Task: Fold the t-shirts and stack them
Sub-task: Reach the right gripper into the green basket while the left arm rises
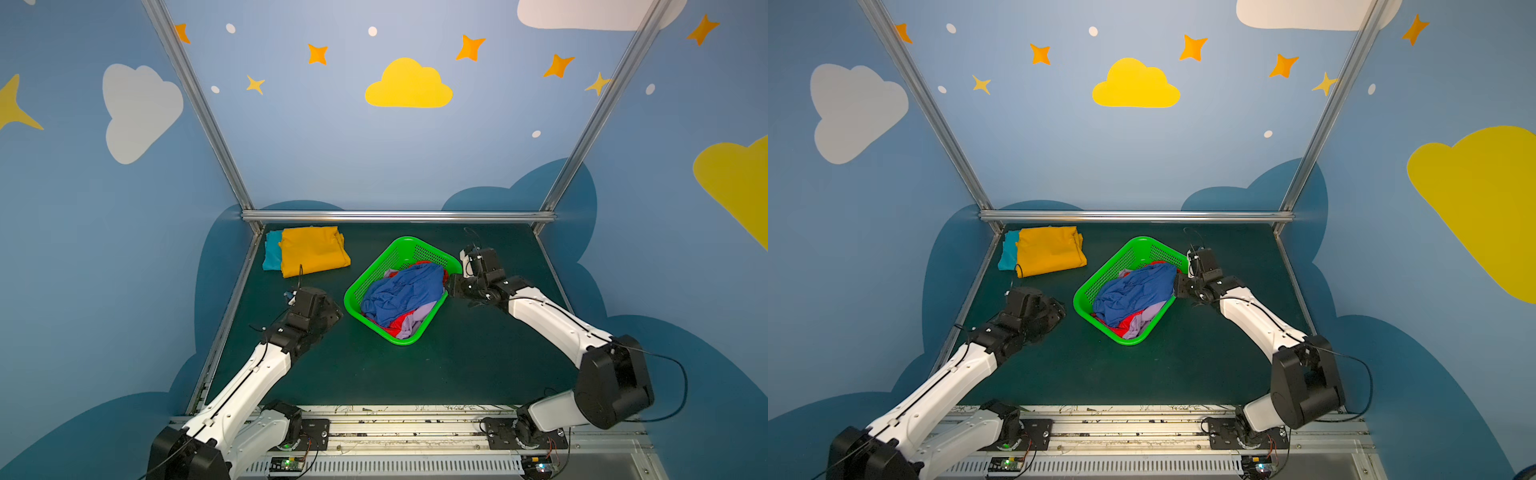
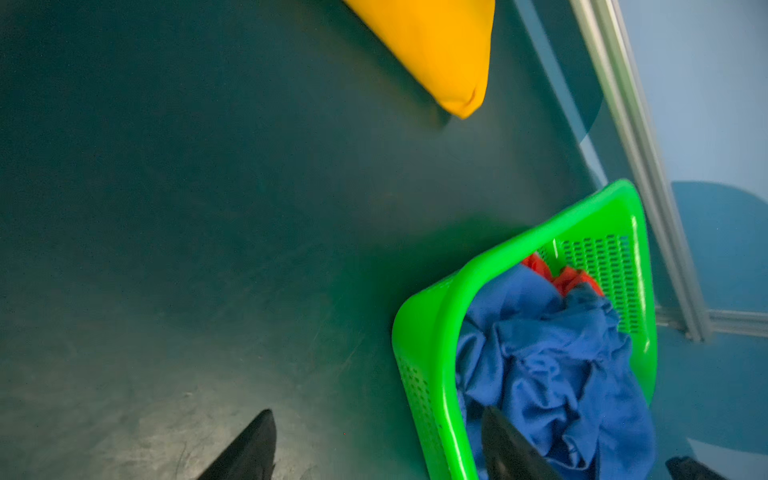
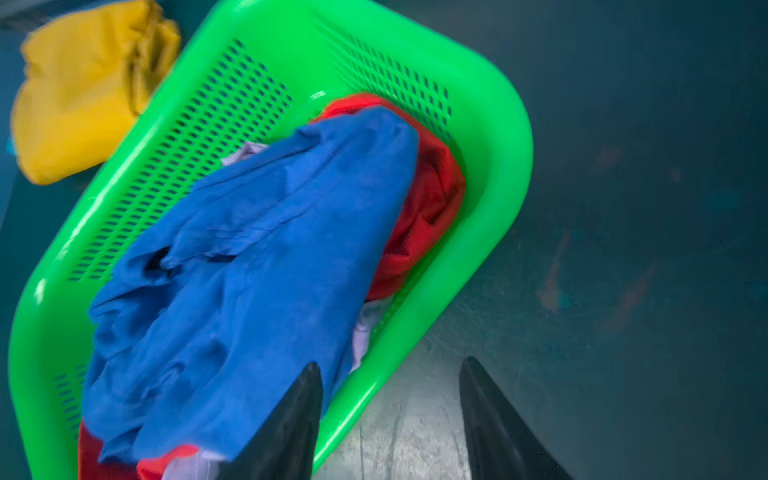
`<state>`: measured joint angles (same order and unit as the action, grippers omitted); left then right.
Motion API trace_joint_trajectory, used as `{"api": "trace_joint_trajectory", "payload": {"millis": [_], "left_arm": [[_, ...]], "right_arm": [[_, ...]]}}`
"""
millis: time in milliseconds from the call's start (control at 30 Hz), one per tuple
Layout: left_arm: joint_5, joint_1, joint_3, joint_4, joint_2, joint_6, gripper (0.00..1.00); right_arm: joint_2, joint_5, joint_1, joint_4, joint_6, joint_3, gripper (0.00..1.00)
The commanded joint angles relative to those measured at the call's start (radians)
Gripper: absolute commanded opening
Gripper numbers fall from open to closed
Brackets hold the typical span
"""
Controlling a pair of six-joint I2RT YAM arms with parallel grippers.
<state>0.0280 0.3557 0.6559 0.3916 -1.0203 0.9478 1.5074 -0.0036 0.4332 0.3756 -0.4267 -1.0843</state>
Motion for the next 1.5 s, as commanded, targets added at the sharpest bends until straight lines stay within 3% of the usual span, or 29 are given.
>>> {"api": "trace_joint_trajectory", "payload": {"millis": [0,133,267,433,533,600,733,767,867,933,1033,1133,1333,1400,1467], "left_arm": [[-0.004,0.041,0.021,-0.067,-0.071,0.037,0.77],[-0.02,0.067,0.098,-0.107,-0.204,0.014,0.76],[-0.038,0.089,0.191,-0.175,-0.376,-0.018,0.76],[-0.154,0.097,0.441,-0.236,-0.673,-0.084,0.72],[-0.232,0.125,0.665,-0.216,-0.846,-0.117,0.73],[-0.284,0.159,0.818,-0.189,-0.946,-0.139,0.74],[-0.35,0.228,1.174,-0.091,-1.159,-0.184,0.77],[-0.372,0.242,1.27,-0.064,-1.214,-0.193,0.77],[-0.44,0.263,1.494,0.014,-1.33,-0.194,0.78],[-0.468,0.259,1.56,0.037,-1.349,-0.188,0.78],[-0.451,0.235,1.533,0.056,-1.29,-0.204,0.79],[-0.401,0.194,1.398,0.034,-1.164,-0.215,0.81],[-0.349,0.072,1.034,-0.059,-0.869,-0.189,0.81],[-0.326,0.037,0.919,-0.056,-0.77,-0.198,0.81],[-0.304,0.004,0.805,-0.055,-0.667,-0.209,0.82]], "right_arm": [[0.068,0.022,-0.027,0.13,-0.071,-0.081,0.55],[0.161,0.026,-0.055,0.249,-0.11,-0.184,0.59],[0.223,0.016,-0.082,0.226,-0.159,-0.201,0.66],[0.209,-0.055,-0.155,0.096,-0.312,-0.131,0.47],[0.122,-0.026,-0.202,-0.002,-0.387,-0.037,0.45],[0.07,0.018,-0.22,-0.011,-0.4,-0.012,0.54],[-0.013,0.106,-0.238,0.029,-0.409,0.014,0.83],[-0.033,0.131,-0.238,0.042,-0.409,0.025,0.98],[-0.092,0.171,-0.238,0.078,-0.391,0.054,0.99],[-0.138,0.18,-0.235,0.107,-0.355,0.067,0.99],[-0.195,0.229,-0.19,0.154,-0.248,0.062,0.98],[-0.212,0.292,-0.095,0.161,-0.096,0.04,0.97],[-0.057,0.265,0.075,0.184,0.216,-0.072,0.74],[0.037,0.315,0.101,0.3,0.219,-0.16,0.71],[0.142,0.376,0.104,0.461,0.117,-0.271,0.72]]}}
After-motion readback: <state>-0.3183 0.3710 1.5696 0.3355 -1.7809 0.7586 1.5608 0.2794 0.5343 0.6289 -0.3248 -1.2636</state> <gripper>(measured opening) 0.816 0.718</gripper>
